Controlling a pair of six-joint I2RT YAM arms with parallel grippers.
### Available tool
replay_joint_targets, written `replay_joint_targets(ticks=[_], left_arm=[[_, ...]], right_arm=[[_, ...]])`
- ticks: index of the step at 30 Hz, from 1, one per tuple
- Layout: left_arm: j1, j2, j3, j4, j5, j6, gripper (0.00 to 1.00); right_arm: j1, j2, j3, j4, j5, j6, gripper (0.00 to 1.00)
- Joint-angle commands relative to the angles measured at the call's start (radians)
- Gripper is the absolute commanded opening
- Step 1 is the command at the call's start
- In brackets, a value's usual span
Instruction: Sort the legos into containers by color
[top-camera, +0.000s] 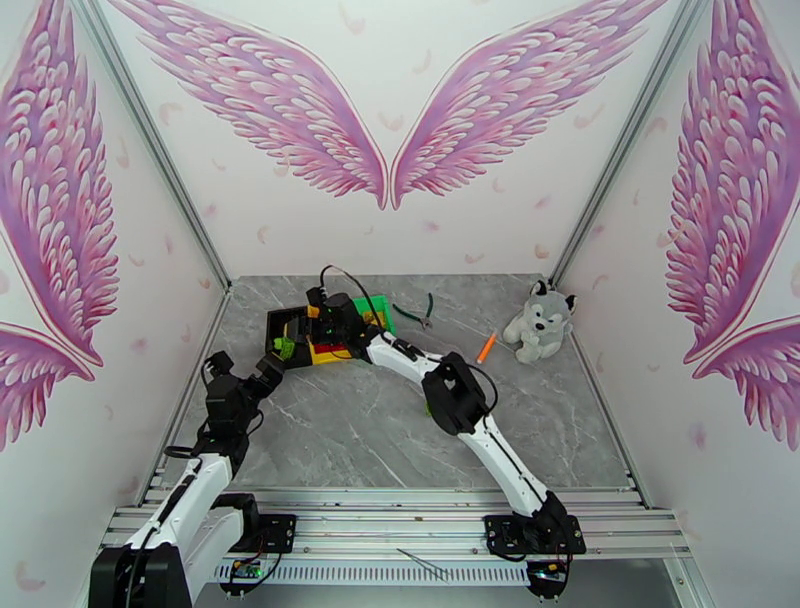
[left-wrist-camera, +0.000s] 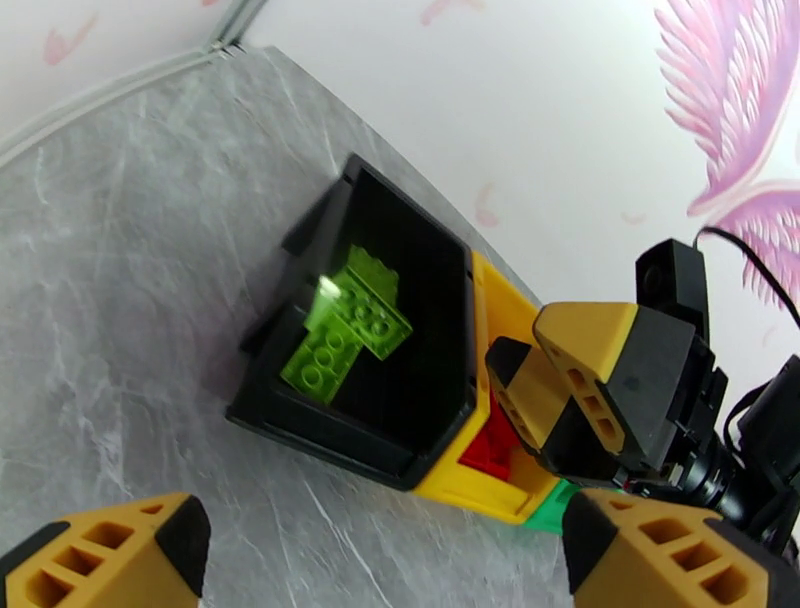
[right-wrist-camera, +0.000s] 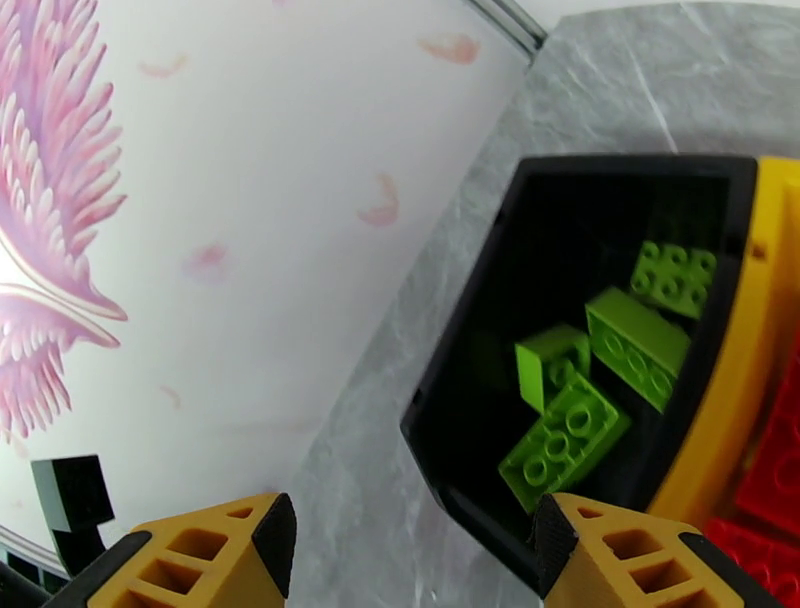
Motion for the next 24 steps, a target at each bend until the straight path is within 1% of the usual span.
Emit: replay_joint_targets(ticks=[1, 4, 6, 10, 14, 19, 24], left_arm=[[-0.076, 0.024, 0.043, -0.040, -0.045, 0.061, 0.99], [-0.153, 0.052, 0.063, -0.039, -0.082, 0.085, 0.99], [-0.199, 0.088, 0.091, -0.044, -0.085, 0.108, 0.99], [-0.289, 0.172, 0.144, -0.050, -0.085, 0.154, 0.99], [-0.393, 0.271, 0.189, -0.033, -0.101, 0.199, 0.97], [-0.503, 0.386, 0.249, -0.018, -0.117, 0.245, 0.94], [-0.622, 0.466, 0.289, 0.007, -0.128, 0.342, 0.92]], right_arm=[[-0.008, -0.214, -0.156, 0.039, 0.104, -0.099, 0.69], [-0.013, -0.344, -0.301, -0.001, 0.213, -0.148, 0.69], [-0.024, -0.420, -0.388, -0.061, 0.315, -0.170, 0.69], [-0.056, -0.546, -0.546, -0.139, 0.440, -0.193, 0.68], [-0.074, -0.678, -0.741, -0.181, 0.554, -0.225, 0.72], [-0.100, -0.823, -0.963, -0.238, 0.658, -0.213, 0.75], [-0.133, -0.946, -1.159, -0.277, 0.707, -0.150, 0.76]])
